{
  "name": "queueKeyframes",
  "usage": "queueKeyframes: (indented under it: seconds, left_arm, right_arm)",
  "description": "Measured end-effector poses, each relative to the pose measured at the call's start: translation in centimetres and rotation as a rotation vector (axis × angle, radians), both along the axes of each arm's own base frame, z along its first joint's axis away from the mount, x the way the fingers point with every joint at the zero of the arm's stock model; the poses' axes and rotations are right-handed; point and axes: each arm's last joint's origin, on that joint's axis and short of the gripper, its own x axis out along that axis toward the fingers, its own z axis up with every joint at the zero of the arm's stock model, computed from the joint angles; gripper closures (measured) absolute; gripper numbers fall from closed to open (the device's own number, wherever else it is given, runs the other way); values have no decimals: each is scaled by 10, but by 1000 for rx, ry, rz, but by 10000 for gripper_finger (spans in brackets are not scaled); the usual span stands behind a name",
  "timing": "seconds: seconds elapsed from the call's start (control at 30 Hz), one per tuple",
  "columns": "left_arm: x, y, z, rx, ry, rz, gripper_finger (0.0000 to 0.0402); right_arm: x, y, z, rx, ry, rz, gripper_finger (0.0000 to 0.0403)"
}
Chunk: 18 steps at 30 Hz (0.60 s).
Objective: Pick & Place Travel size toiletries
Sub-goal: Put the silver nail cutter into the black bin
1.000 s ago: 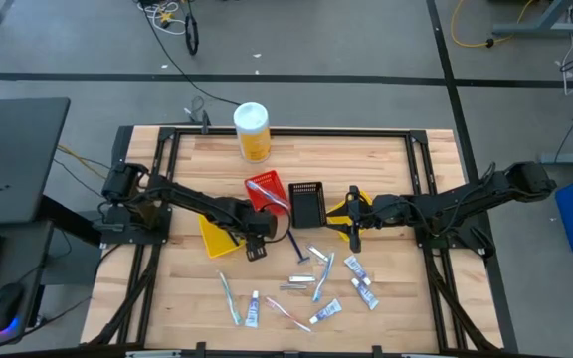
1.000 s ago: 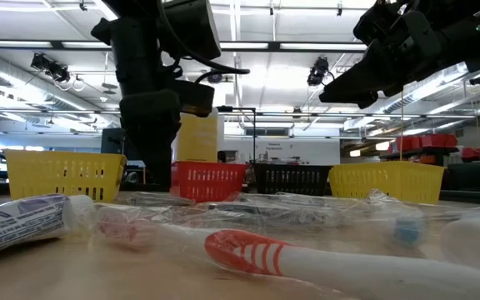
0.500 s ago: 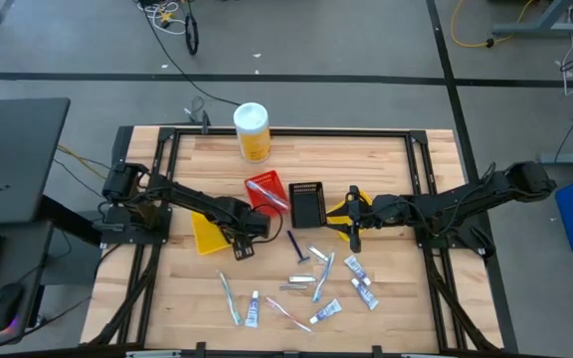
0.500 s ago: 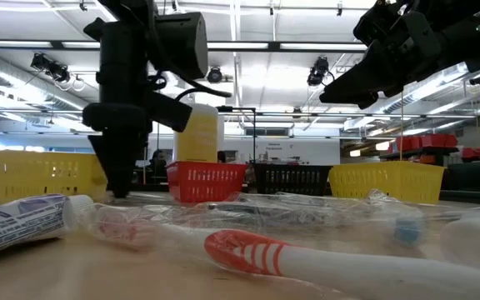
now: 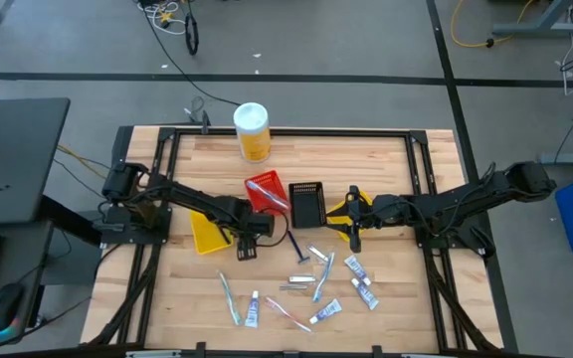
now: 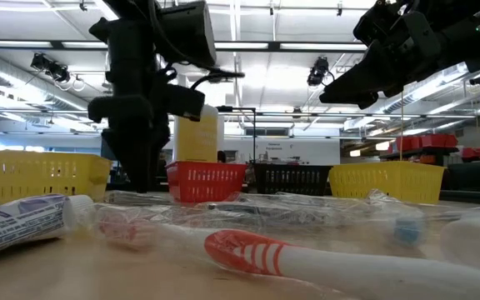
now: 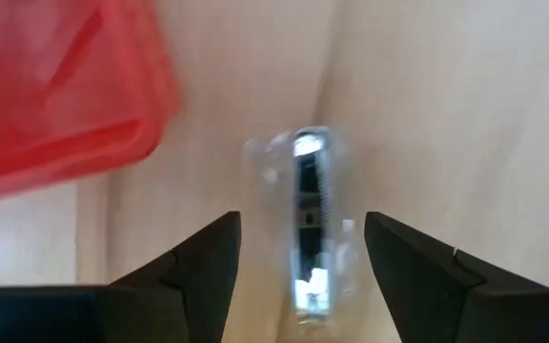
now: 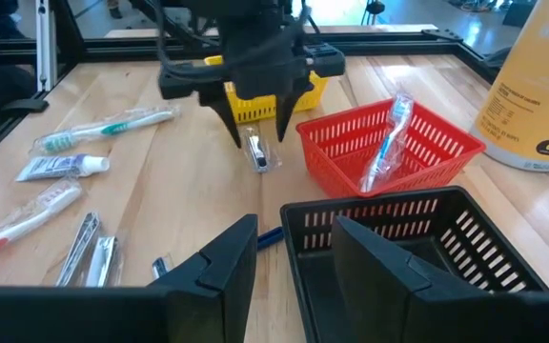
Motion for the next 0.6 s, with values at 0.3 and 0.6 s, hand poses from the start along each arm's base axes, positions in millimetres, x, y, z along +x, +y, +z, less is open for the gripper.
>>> queueKeyframes:
  seconds: [0.3,0.6]
  left_arm:
    - [-10,4,-16,-7,13,21,170]
    - [-10,4,-17,-18,5,3,253]
  right_arm:
    - [0,0,0,0,1,0,257]
    - [0,0,0,0,0,-1,257]
